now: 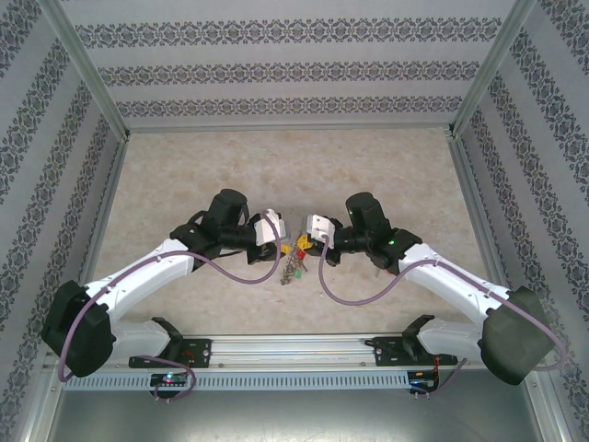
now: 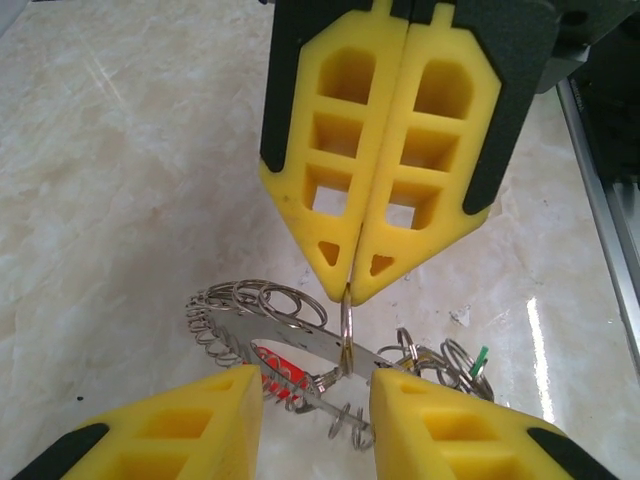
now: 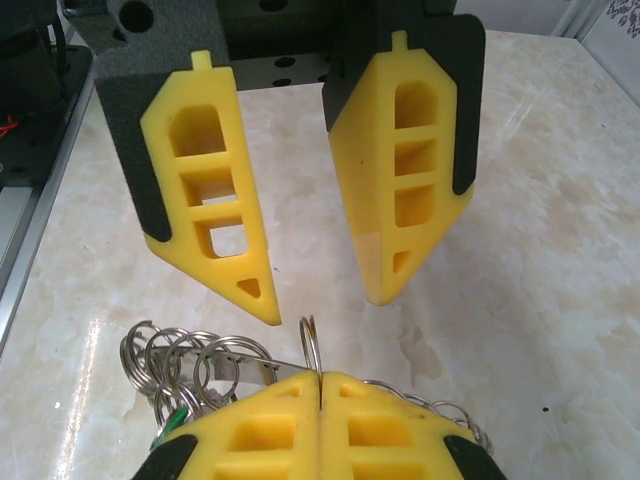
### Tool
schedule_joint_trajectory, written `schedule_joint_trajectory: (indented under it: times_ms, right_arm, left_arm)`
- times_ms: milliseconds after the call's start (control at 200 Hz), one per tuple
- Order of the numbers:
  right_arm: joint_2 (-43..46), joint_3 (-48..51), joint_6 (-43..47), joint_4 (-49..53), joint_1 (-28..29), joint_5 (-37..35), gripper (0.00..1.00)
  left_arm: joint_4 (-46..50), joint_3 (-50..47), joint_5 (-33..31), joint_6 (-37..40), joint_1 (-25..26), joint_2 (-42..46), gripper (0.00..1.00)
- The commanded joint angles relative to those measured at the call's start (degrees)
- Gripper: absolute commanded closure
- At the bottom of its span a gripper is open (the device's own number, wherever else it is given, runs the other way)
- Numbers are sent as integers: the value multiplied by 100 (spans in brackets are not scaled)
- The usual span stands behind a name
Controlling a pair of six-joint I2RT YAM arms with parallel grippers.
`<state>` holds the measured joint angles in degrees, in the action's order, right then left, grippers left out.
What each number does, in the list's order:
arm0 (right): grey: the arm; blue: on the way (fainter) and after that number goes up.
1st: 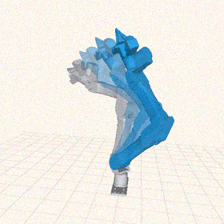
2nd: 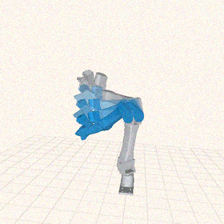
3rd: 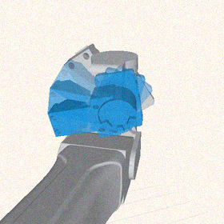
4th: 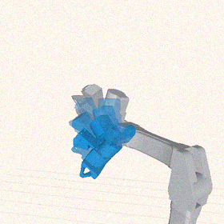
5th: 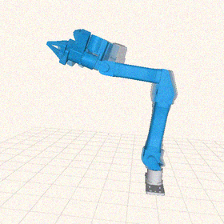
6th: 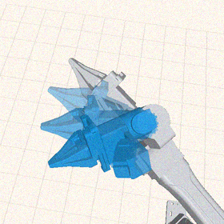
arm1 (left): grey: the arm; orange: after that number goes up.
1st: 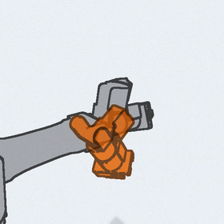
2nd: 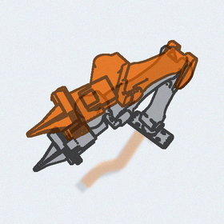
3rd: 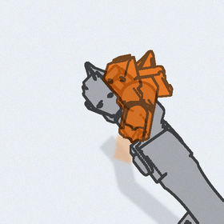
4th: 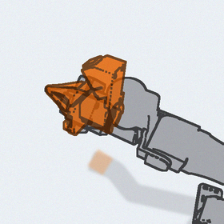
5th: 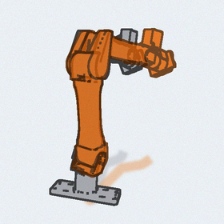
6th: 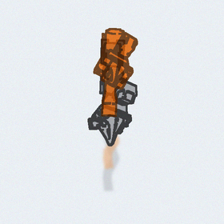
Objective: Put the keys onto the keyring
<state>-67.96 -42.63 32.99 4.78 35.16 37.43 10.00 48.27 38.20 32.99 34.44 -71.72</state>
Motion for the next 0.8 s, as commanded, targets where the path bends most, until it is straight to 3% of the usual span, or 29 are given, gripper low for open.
schedule_joint_trajectory:
  times_ms: [0, 794]
  right_arm:
    - [41, -205, 47, -83, 74, -62, 100]
    - [-33, -236, -87, -210, 114, 111, 100]
  left_arm:
    - [-38, 77, 311, 102, 37, -15, 66]
    - [-93, 303, 448, 120, 46, -325, 72]
